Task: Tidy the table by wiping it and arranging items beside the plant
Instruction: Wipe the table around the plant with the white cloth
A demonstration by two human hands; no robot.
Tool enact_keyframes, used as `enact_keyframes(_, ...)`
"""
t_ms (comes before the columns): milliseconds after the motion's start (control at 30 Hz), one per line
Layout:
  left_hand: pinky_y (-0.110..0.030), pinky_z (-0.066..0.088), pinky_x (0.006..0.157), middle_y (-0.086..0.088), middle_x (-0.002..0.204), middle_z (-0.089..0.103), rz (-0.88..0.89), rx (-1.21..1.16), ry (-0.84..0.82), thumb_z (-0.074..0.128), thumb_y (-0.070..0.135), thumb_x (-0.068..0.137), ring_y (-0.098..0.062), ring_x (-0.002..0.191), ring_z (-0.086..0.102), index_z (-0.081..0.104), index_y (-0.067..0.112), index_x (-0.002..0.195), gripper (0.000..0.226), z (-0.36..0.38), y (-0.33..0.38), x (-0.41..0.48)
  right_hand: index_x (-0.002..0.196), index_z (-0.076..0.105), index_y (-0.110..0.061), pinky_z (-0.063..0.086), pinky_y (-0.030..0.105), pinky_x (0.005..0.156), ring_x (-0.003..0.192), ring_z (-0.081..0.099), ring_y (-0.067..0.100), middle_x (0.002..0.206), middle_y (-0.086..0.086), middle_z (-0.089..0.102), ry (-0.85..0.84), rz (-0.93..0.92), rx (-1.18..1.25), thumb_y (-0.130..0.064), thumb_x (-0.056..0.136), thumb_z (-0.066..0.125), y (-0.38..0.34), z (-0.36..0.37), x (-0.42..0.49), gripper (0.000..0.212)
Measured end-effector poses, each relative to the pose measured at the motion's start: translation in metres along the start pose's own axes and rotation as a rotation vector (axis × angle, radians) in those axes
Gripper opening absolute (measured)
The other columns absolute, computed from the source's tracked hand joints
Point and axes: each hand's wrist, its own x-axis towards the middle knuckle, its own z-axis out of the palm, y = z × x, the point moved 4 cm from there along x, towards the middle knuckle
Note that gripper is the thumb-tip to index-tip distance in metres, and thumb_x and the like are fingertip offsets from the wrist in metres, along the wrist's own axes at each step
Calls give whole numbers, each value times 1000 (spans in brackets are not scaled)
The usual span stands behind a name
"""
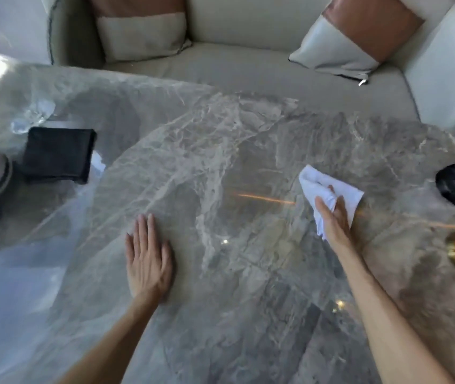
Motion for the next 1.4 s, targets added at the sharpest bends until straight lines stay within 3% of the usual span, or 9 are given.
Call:
enact_keyframes(200, -39, 1, 126, 2, 166, 4, 11, -27, 20, 24, 33, 92, -9, 153, -2, 0, 26, 156, 69, 5, -4, 7, 147, 23, -51, 4, 19, 114, 134, -1, -28, 142, -53, 14, -115, -199, -150, -70, 85, 40, 6, 13, -19, 67)
enact_keyframes(367, -41, 1, 126, 2, 166, 3, 27, -16, -6, 25, 32, 91, -12, 153, -2, 0, 26, 156, 70, 2, -1, 4, 139, 29, -54, 1, 26, 124, 147, 14, -7, 158, -15, 30, -156, -354, -312, -51, 92, 35, -2, 41, -65, 48)
enact_keyframes(467, -43, 2, 125, 1, 166, 4, 23, -1, -20, 26, 31, 90, -14, 154, -2, 2, 25, 156, 71, 2, -1, 4, 146, 33, -36, 5, 36, 125, 148, 18, 0, 158, -7, 32, -141, -390, -342, -48, 93, 34, 3, 61, -96, 54)
enact_keyframes(567, -44, 3, 125, 0, 166, 4, 26, 19, -37, 26, 31, 88, -15, 154, -2, 4, 24, 156, 72, 2, 0, 5, 152, 26, -26, 1, 41, 125, 151, 9, 6, 161, -11, 21, -149, -403, -376, -48, 96, 31, 5, 89, -127, 60)
enact_keyframes(700, -45, 3, 125, 0, 166, 2, 30, 31, -46, 28, 30, 88, -15, 154, -3, 3, 25, 156, 73, 3, 0, 4, 150, -1, -49, -19, 33, 120, 150, -16, 5, 162, -22, -7, -254, -385, -384, -69, 93, 13, 0, 112, -151, 62)
enact_keyframes(800, -45, 2, 125, 0, 166, 1, 31, 39, -47, 29, 29, 88, -15, 154, -5, 2, 26, 156, 73, 2, -1, 5, 150, 14, -49, -9, 42, 122, 152, -7, 11, 165, -14, 3, -78, -327, -402, -66, 96, 9, -3, 110, -150, 57)
enact_keyframes(967, -45, 3, 125, 0, 166, 1, 39, 35, -39, 30, 29, 87, -16, 154, -3, 5, 25, 156, 74, 2, 1, 3, 152, 16, -42, 9, 64, 118, 152, 11, 31, 164, 6, 14, 238, -178, -912, -71, 90, 26, -5, 132, -138, 69)
enact_keyframes(1233, -43, 2, 125, 1, 166, 2, 32, 32, -16, 32, 28, 85, -15, 154, -3, 4, 26, 156, 77, 2, -1, 3, 148, 25, -48, 12, 66, 116, 150, 17, 30, 162, 4, 23, 418, -80, -813, -71, 89, 33, -30, 138, -84, 64)
enact_keyframes(1400, -44, 1, 125, 1, 166, 2, 25, 42, -32, 30, 29, 87, -15, 153, -5, 6, 25, 156, 74, 2, 0, 2, 142, 28, -53, 5, 63, 117, 148, 19, 29, 158, -2, 25, 341, -219, -814, -68, 88, 35, -55, 158, -75, 57)
